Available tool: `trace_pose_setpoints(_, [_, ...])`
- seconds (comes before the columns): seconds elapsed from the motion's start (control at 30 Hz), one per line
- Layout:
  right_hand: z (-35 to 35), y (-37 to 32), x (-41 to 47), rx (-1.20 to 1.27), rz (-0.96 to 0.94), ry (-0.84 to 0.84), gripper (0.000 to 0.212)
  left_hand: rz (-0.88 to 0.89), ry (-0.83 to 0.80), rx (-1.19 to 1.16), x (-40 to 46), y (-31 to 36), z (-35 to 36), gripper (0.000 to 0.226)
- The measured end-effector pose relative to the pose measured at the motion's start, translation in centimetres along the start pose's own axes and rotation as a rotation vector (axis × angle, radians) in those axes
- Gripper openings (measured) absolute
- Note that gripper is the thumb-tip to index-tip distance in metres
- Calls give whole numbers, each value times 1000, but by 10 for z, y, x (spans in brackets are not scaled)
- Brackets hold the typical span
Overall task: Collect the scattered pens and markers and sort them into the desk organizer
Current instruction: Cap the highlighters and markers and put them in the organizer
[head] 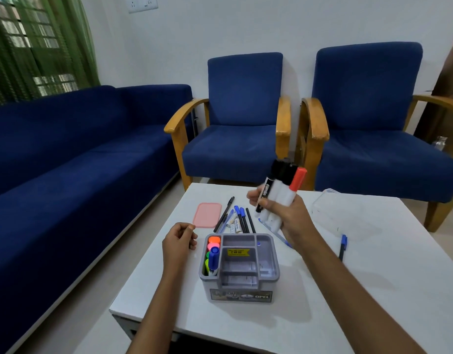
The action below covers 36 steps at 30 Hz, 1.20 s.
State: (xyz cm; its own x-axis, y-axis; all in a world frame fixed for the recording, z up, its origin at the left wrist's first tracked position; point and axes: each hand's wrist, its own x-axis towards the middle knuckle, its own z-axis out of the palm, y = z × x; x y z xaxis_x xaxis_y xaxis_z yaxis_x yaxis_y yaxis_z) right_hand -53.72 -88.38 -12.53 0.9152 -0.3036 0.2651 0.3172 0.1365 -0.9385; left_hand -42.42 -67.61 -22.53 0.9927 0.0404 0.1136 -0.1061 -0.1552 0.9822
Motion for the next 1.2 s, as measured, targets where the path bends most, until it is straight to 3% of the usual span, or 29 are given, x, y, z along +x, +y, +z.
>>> trace_pose_setpoints(0.1, [23, -10, 3, 64, 36, -195, 20, -4, -2, 19, 0, -1, 2, 18])
trace_pose_setpoints(0.23, [41, 7, 0, -41, 176, -389, 23, 21, -27, 39, -2, 0, -2, 17])
trace_pose_setpoints(0.6, [34, 7, 10, -243, 283, -506, 26, 20, -27, 47, -2, -3, -1, 17])
trace_pose_setpoints(0.87, [28, 10, 10, -347, 170, -451, 47, 11, -39, 48, -2, -3, -2, 17])
trace_pose_setpoints(1.0, [21, 8, 7, -285, 156, -425, 45, 11, -40, 45, -3, -2, -2, 18])
trace_pose_setpoints(1.07, [16, 8, 7, -191, 137, -298, 34, 12, -34, 43, -3, -2, -1, 18])
trace_pose_setpoints(1.2, [-6, 10, 20, -96, 142, 212, 23, 45, -13, 39, -5, 2, 2, 16])
